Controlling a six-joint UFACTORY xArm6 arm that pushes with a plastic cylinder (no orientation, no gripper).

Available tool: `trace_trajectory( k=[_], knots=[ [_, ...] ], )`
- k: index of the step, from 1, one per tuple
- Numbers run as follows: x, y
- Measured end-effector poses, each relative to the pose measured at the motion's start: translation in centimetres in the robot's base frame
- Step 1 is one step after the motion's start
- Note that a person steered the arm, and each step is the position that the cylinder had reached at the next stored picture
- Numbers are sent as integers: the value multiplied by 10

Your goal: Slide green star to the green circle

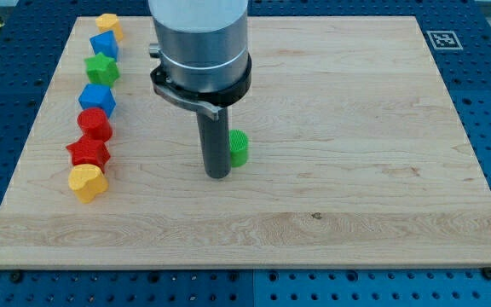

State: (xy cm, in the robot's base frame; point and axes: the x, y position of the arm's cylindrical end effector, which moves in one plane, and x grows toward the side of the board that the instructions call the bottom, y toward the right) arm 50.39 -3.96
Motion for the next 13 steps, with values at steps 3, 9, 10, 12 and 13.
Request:
trace_trajectory(
  k=[3,9,10,12,13],
  knots=[
    [-43,20],
    [-301,-63],
    [-312,-70],
    [-313,-78],
    [-312,-97]
  ],
)
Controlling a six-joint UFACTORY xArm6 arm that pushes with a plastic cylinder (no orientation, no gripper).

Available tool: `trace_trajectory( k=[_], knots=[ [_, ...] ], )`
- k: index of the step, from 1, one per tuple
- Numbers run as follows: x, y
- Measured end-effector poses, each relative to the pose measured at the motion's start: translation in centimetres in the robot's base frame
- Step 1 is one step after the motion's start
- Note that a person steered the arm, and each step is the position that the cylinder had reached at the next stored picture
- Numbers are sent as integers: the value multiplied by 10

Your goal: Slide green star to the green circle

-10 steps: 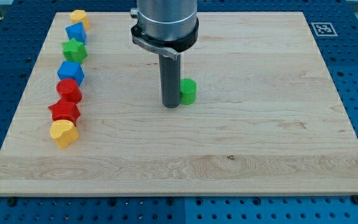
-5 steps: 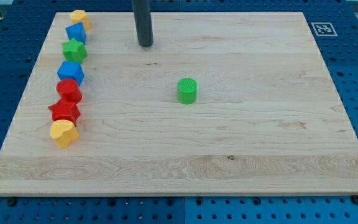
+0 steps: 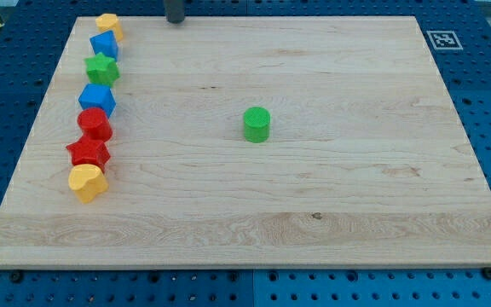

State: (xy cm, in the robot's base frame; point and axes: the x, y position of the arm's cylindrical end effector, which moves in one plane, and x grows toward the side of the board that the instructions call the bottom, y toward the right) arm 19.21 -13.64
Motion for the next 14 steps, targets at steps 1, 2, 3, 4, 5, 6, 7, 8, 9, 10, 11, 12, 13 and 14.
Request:
trace_trajectory(
  k=[1,2,3,4,5,6,7,8,9,10,11,12,13,14],
  knots=[
    [-1,-26],
    [0,-56],
    [2,-94],
    [10,-116],
    [27,-118],
    [57,-118],
    [65,-119],
    [81,-129],
    [104,-129],
    [124,-129],
    [134,-123],
    [140,-93],
    [148,-57],
    [161,-17]
  ],
)
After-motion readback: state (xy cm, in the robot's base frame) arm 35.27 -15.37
